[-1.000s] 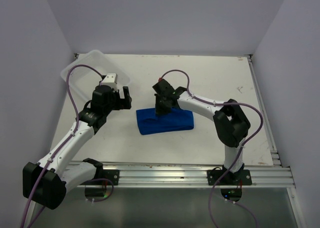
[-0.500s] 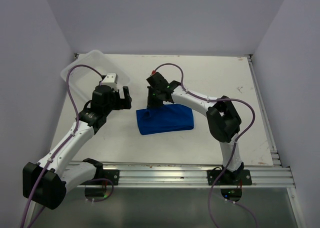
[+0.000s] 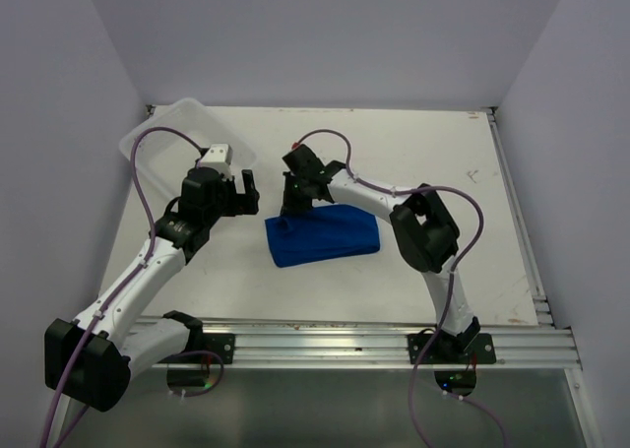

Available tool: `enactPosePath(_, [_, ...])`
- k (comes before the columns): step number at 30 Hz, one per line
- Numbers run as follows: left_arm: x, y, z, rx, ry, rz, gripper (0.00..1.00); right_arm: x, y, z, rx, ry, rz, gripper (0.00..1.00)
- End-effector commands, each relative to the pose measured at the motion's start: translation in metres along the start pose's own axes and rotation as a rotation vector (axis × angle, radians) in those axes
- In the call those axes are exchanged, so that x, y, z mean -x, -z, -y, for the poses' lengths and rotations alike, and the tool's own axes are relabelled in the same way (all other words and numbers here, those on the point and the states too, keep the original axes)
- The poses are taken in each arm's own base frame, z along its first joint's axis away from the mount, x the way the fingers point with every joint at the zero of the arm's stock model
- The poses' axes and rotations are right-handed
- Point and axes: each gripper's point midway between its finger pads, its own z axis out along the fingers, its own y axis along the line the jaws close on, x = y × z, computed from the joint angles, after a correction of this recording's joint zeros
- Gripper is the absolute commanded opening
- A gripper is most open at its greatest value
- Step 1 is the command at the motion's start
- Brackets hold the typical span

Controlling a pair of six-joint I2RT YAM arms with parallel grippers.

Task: Roll the towels
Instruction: Fold the towel

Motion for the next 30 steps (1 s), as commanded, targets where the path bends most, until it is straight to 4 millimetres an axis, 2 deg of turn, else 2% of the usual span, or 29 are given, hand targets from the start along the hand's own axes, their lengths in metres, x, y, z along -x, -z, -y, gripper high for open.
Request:
enactPosePath(1, [0.008,0.001,-0.001,-0.003,-0.016,0.032,1.0,0.024,0.003,-0.03,0.08,-0.007,0.063,0.11])
enactPosePath(3, [0.007,0.0,-0.001,-0.001,-0.017,0.03,0.99,0.03,0.0,-0.028,0.069,-0.016,0.077,0.19])
enactPosePath(4, [0.007,0.0,-0.001,-0.001,-0.017,0.03,0.99,0.033,0.0,-0.028,0.065,-0.029,0.084,0.3])
enactPosePath(7, [0.005,-0.001,-0.002,0.002,-0.017,0.024,1.0,0.044,0.006,-0.022,0.059,-0.055,0.107,0.36])
enactPosePath(9, [0.004,-0.002,-0.001,-0.003,-0.018,0.02,1.0,0.052,0.011,-0.011,0.048,-0.07,0.121,0.39])
enactPosePath(10, [0.003,-0.002,0.0,-0.008,-0.018,0.017,1.0,0.064,0.025,-0.009,0.057,-0.079,0.149,0.39])
enactPosePath(12, [0.0,-0.003,0.004,-0.032,-0.016,0.005,1.0,0.069,0.036,0.006,0.043,-0.096,0.164,0.41])
enactPosePath(13, [-0.003,-0.004,0.005,-0.039,-0.013,-0.004,1.0,0.078,0.053,0.006,0.056,-0.095,0.196,0.41])
enactPosePath(14, [-0.007,-0.007,0.007,-0.049,-0.007,-0.02,1.0,0.088,0.062,0.017,0.049,-0.108,0.217,0.42])
enactPosePath(16, [-0.014,-0.009,0.016,-0.096,0.014,-0.051,1.0,0.09,0.073,0.038,0.018,-0.11,0.225,0.43])
enactPosePath(17, [-0.019,-0.01,0.025,-0.141,0.029,-0.077,0.99,0.101,0.091,0.047,0.014,-0.12,0.257,0.43])
enactPosePath(19, [-0.03,-0.007,0.049,-0.275,0.089,-0.124,1.0,0.097,0.1,0.067,-0.016,-0.108,0.257,0.4])
enactPosePath(20, [-0.035,-0.006,0.056,-0.312,0.12,-0.137,0.99,0.102,0.113,0.077,-0.026,-0.11,0.276,0.39])
enactPosePath(21, [-0.041,-0.001,0.069,-0.38,0.184,-0.166,0.98,0.094,0.114,0.09,-0.052,-0.107,0.262,0.37])
enactPosePath(23, [-0.056,0.001,0.077,-0.439,0.239,-0.17,0.9,0.092,0.121,0.111,-0.092,-0.101,0.266,0.26])
enactPosePath(24, [-0.071,0.002,0.079,-0.458,0.281,-0.193,0.88,0.084,0.124,0.12,-0.105,-0.101,0.258,0.21])
enactPosePath(25, [-0.069,0.002,0.083,-0.48,0.289,-0.166,0.85,0.084,0.126,0.132,-0.12,-0.104,0.264,0.11])
enactPosePath(27, [-0.083,0.004,0.086,-0.48,0.296,-0.185,0.81,0.075,0.125,0.15,-0.152,-0.114,0.249,0.03])
enactPosePath(30, [-0.097,0.003,0.089,-0.453,0.277,-0.202,0.79,0.068,0.122,0.171,-0.166,-0.131,0.227,0.0])
